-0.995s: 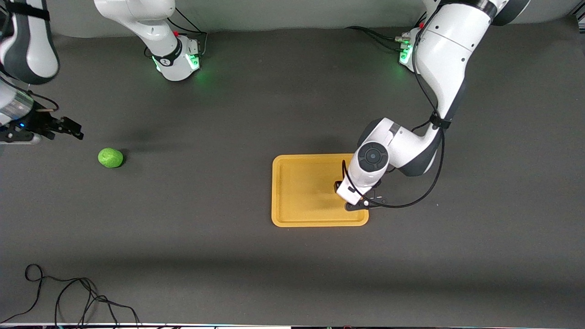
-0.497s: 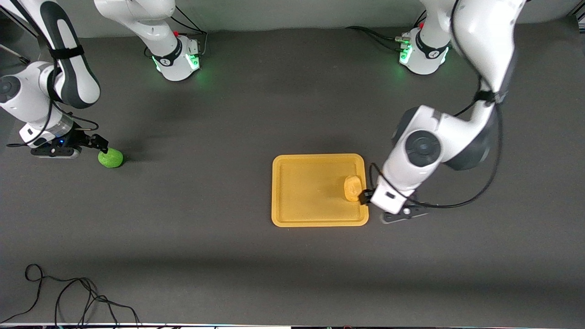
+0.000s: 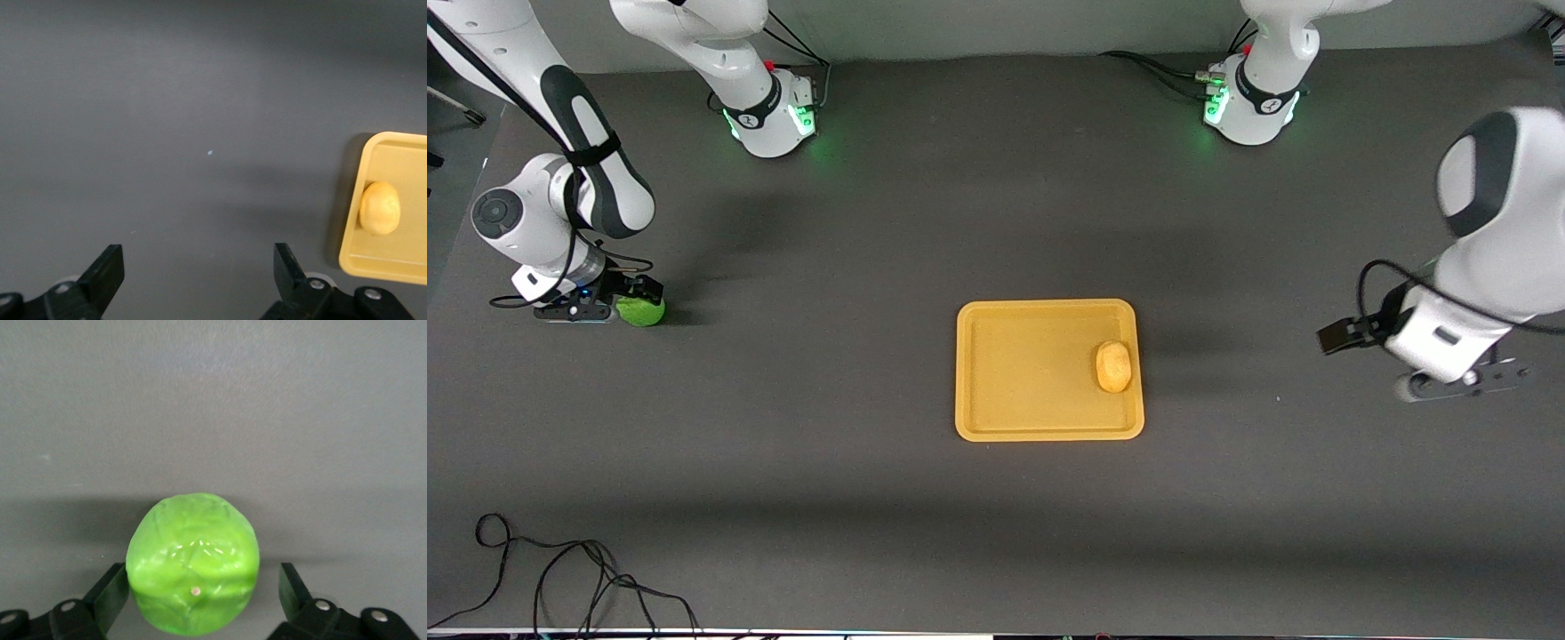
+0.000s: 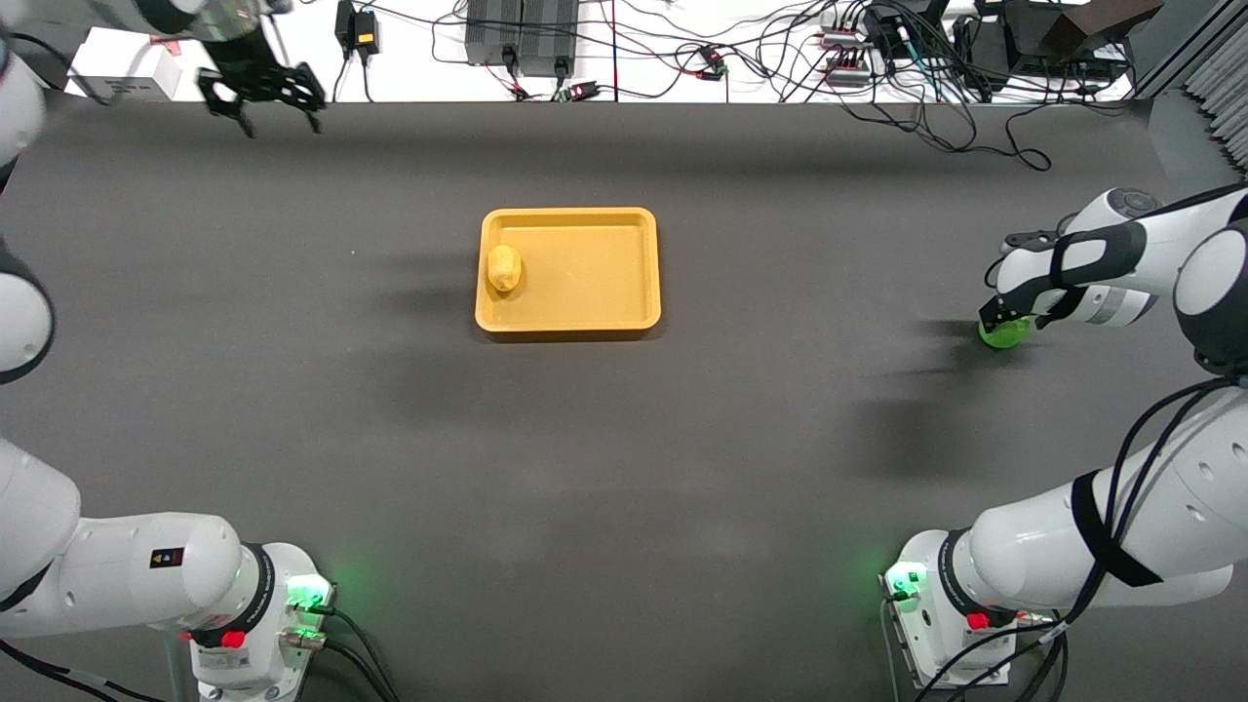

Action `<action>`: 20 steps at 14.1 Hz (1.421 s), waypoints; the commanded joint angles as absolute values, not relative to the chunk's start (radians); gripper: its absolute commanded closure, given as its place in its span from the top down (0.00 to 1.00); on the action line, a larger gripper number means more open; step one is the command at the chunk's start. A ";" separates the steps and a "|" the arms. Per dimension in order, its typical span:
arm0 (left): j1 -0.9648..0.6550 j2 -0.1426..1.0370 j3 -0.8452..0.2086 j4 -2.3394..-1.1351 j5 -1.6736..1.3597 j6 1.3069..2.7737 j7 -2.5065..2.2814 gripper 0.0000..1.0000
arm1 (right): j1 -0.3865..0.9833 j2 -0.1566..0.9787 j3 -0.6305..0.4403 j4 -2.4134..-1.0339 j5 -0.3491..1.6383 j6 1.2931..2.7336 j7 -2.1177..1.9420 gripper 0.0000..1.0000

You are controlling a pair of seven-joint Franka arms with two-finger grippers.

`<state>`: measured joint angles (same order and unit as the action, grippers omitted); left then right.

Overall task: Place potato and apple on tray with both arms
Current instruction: 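Release the potato on the tray while the right gripper reaches the apple, then grasp the green apple with the right gripper while the left gripper withdraws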

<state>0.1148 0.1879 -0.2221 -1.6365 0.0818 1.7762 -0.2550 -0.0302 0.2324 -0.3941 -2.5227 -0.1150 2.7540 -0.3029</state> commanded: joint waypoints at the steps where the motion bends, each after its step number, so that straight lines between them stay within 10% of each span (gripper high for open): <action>1: 0.136 0.108 -0.229 -1.712 0.069 1.758 -0.204 1.00 | -0.021 0.258 -0.394 -2.502 -0.100 2.764 -0.313 0.68; 4: 0.155 0.091 -0.227 -1.712 0.068 1.726 -0.196 1.00 | -0.009 0.233 -0.359 -2.442 -0.098 2.717 -0.308 0.45; 14: 0.095 0.046 -0.041 -1.681 0.009 1.660 0.024 1.00 | 0.328 0.176 -0.348 -1.676 -0.035 1.855 -0.102 0.45; 20: 0.098 0.045 -0.044 -1.678 0.006 1.638 0.012 1.00 | 0.708 0.556 -0.339 -1.256 0.072 1.801 0.505 0.45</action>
